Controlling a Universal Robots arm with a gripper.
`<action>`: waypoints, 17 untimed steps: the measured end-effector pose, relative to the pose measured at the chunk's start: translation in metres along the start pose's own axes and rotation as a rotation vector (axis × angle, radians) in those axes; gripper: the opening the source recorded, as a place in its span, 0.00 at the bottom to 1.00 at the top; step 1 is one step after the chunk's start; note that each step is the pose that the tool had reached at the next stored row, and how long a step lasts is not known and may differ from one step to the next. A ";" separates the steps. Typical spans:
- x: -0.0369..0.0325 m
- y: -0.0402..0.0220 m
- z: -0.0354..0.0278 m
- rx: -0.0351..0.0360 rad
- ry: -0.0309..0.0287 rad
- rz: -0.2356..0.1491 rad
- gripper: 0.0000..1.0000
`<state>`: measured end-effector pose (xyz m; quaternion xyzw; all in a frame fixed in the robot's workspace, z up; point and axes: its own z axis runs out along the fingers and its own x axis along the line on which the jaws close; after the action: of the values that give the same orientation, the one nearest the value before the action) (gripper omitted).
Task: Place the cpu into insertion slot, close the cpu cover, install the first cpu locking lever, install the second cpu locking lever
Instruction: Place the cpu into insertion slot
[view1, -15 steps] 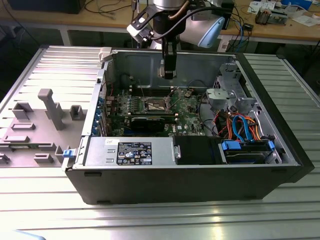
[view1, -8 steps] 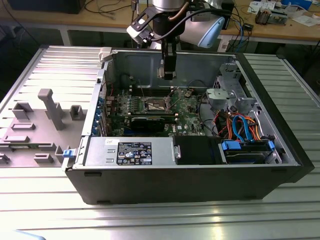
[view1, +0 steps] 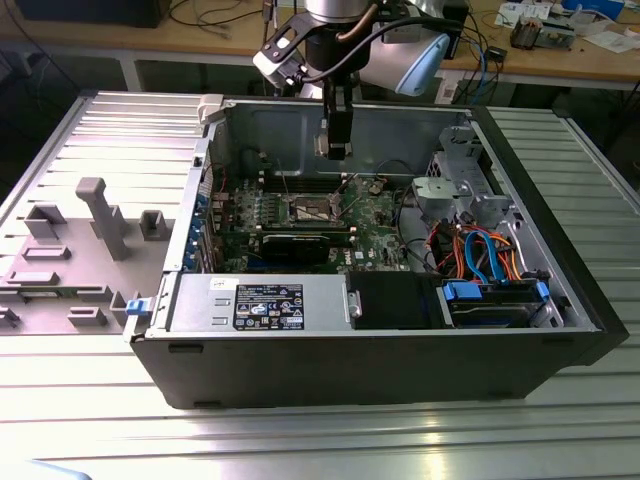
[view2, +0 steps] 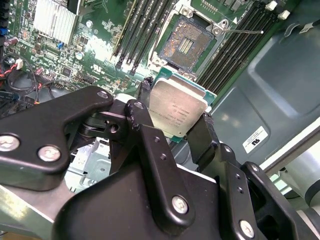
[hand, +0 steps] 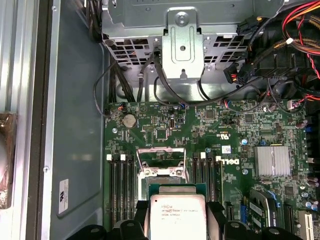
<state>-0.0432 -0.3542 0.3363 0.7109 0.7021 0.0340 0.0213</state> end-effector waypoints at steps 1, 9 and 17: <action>0.0000 0.0000 0.0000 0.0000 0.0000 0.000 0.54; 0.0001 -0.0017 0.0069 0.0006 0.0028 -0.034 0.54; 0.0032 -0.0090 0.0188 0.0006 0.0028 -0.035 0.54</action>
<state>-0.0507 -0.3505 0.3169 0.6985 0.7145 0.0344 0.0207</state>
